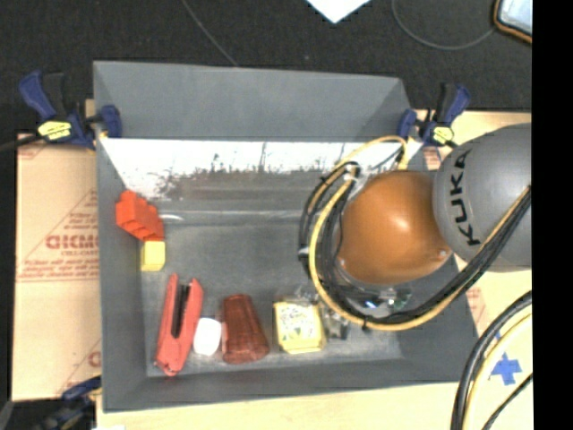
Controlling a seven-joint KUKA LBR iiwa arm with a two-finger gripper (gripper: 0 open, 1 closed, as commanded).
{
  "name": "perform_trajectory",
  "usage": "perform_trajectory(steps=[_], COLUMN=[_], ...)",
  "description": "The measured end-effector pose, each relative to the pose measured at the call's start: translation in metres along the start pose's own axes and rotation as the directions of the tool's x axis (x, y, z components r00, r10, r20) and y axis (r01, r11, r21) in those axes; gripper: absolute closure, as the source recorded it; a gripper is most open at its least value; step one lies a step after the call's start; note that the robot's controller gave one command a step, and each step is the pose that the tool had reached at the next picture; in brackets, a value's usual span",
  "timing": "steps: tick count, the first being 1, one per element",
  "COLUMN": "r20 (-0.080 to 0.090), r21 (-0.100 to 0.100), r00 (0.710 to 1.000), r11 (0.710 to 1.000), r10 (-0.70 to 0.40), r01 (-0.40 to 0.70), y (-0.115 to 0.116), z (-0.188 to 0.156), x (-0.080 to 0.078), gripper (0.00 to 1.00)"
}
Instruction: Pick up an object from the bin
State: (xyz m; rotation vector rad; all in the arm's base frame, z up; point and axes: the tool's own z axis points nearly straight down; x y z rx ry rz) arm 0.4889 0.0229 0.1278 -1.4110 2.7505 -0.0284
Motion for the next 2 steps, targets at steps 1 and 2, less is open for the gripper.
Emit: perform_trajectory(steps=[1,2], r20=[-0.001,0.000], r21=[-0.002,0.000], r00=[1.000,1.000], r11=[1.000,1.000], r10=[0.001,0.002], r01=[-0.001,-0.002], y=[-0.001,-0.003], z=[-0.024,-0.057], x=[-0.001,-0.002], gripper=[1.00,1.00])
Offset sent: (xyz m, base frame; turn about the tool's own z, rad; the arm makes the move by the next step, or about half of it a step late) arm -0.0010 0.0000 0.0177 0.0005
